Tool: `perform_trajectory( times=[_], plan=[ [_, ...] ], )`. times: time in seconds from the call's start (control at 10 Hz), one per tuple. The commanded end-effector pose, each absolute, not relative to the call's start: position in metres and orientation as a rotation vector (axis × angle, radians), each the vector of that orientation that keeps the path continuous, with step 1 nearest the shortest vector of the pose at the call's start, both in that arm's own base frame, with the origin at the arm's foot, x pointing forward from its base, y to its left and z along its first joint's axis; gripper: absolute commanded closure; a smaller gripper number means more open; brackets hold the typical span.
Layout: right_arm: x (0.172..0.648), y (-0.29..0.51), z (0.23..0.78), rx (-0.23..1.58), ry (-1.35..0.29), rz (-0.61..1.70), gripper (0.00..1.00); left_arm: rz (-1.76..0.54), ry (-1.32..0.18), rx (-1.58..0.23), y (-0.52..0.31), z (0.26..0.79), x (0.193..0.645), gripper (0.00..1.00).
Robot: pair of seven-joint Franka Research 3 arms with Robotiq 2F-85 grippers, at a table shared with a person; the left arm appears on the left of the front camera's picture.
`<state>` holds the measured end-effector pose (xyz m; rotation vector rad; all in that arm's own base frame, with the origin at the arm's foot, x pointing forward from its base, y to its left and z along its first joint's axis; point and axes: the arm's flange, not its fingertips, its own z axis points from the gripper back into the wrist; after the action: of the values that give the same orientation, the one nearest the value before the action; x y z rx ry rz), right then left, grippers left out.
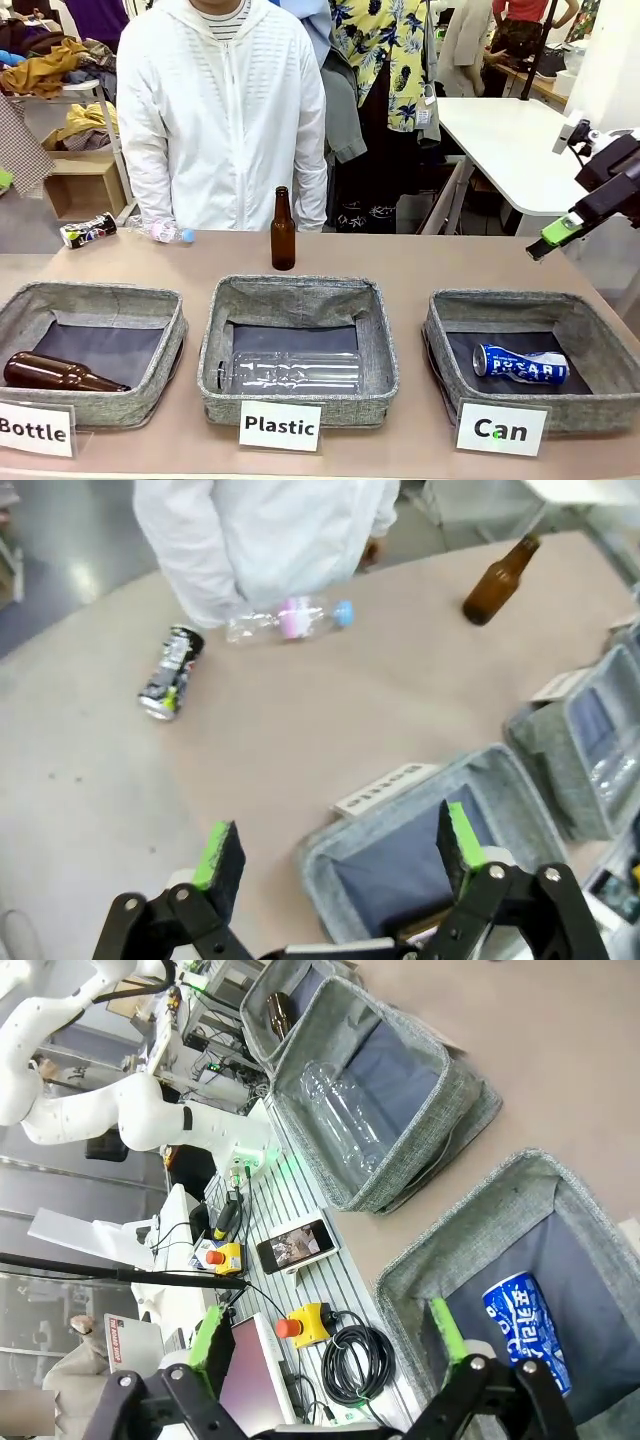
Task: Sort the can waste into the basket.
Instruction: Pick up the can waste from the table and place it in the right Fabric basket.
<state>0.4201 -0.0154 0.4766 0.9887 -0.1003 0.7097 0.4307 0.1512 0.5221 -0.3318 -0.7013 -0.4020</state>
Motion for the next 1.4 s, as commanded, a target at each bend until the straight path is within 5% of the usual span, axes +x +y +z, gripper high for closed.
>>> perform_trajectory(
  times=[0.0, 0.1, 0.4, 0.7, 1.0, 1.3],
  plan=[
    [0.419, -0.016, 0.474, 0.978, -0.122, 0.725, 0.00, -0.312, -0.655, -0.205, 0.170, 0.538, 0.419, 0.00],
    [0.419, -0.016, 0.474, 0.978, -0.122, 0.725, 0.00, -0.402, -0.701, -0.332, 0.151, 0.522, 0.431, 0.00],
    [0.419, -0.016, 0.474, 0.978, -0.122, 0.725, 0.00, -0.394, -0.688, -0.279, 0.156, 0.523, 0.431, 0.00],
    [0.419, -0.016, 0.474, 0.978, -0.122, 0.725, 0.00, -0.684, -0.530, -0.208, 0.160, 0.516, 0.519, 0.00],
    [0.419, -0.016, 0.474, 0.978, -0.122, 0.725, 0.00, -0.810, -0.452, -0.325, 0.181, 0.509, 0.555, 0.00],
    [0.419, -0.016, 0.474, 0.978, -0.122, 0.725, 0.00, -0.654, -0.735, -0.478, 0.300, 0.566, 0.470, 0.00]
  ],
)
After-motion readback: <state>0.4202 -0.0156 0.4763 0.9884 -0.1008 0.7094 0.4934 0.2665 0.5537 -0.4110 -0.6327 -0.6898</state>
